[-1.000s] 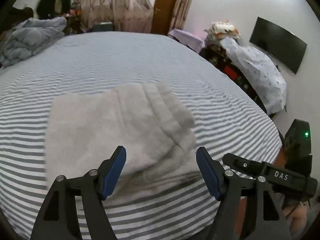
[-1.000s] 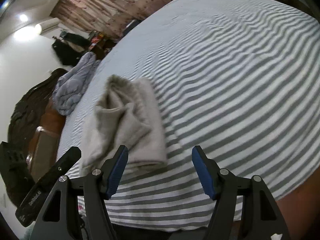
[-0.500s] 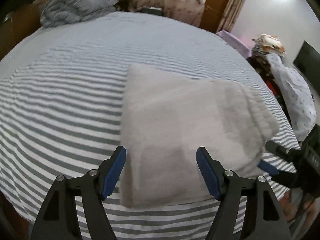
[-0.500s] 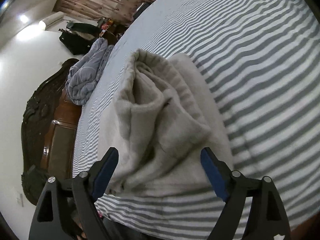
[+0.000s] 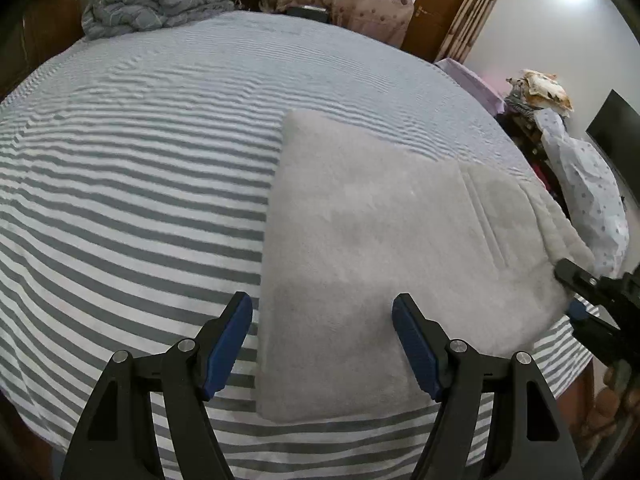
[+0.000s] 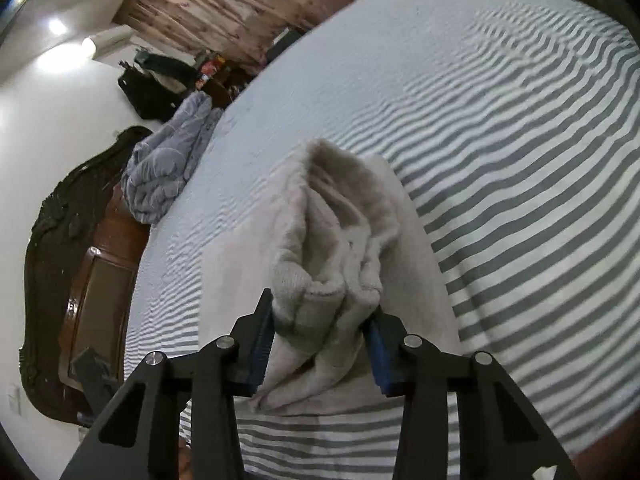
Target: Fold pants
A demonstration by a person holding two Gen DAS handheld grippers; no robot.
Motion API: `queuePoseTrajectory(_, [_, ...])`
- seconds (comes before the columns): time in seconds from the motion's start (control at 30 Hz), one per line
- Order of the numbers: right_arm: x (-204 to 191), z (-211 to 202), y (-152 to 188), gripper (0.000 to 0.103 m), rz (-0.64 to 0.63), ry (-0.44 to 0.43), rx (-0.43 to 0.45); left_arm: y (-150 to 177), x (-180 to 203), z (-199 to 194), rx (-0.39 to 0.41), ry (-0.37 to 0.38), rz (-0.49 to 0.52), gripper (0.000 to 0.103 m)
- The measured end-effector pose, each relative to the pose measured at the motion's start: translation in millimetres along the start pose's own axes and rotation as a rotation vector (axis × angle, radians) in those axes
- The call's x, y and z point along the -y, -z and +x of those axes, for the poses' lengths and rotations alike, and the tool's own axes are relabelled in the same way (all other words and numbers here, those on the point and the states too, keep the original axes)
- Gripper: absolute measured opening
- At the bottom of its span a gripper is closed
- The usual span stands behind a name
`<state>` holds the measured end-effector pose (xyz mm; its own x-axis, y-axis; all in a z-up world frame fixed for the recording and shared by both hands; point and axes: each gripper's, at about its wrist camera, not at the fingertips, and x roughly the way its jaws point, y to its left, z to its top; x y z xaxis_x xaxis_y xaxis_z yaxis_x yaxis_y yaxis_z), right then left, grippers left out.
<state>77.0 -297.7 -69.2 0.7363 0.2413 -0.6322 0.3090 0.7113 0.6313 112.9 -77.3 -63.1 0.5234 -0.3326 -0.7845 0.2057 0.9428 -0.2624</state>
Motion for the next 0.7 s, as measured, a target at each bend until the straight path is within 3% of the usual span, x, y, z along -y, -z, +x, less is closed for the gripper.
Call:
queuePoseTrajectory(0.1, [12,-5,2,0.038,0.024,0.008,0.004,-1,2,-6,0.017,0.004,0.023,0.073])
queuePoseTrajectory(0.2, [28,14,6,0.042,0.030,0.053,-0.041,2,2,-1,-0.008,-0.013,0.056,0.073])
queuePoseTrajectory(0.33, [37,26,13,0.050,0.003,0.072,-0.050,13,7,18,-0.066,-0.052,0.116,0.073])
queuePoseTrajectory(0.5, [34,24,18,0.053,-0.070,0.115,-0.051,15,6,26,-0.071,-0.066,0.134,0.077])
queuePoseTrajectory(0.6, [27,26,20,0.068,-0.116,0.176,-0.038,17,7,25,-0.062,-0.084,0.155,0.079])
queuePoseTrajectory(0.7, [25,27,22,0.071,-0.137,0.193,-0.048,15,9,25,-0.064,-0.092,0.156,0.079])
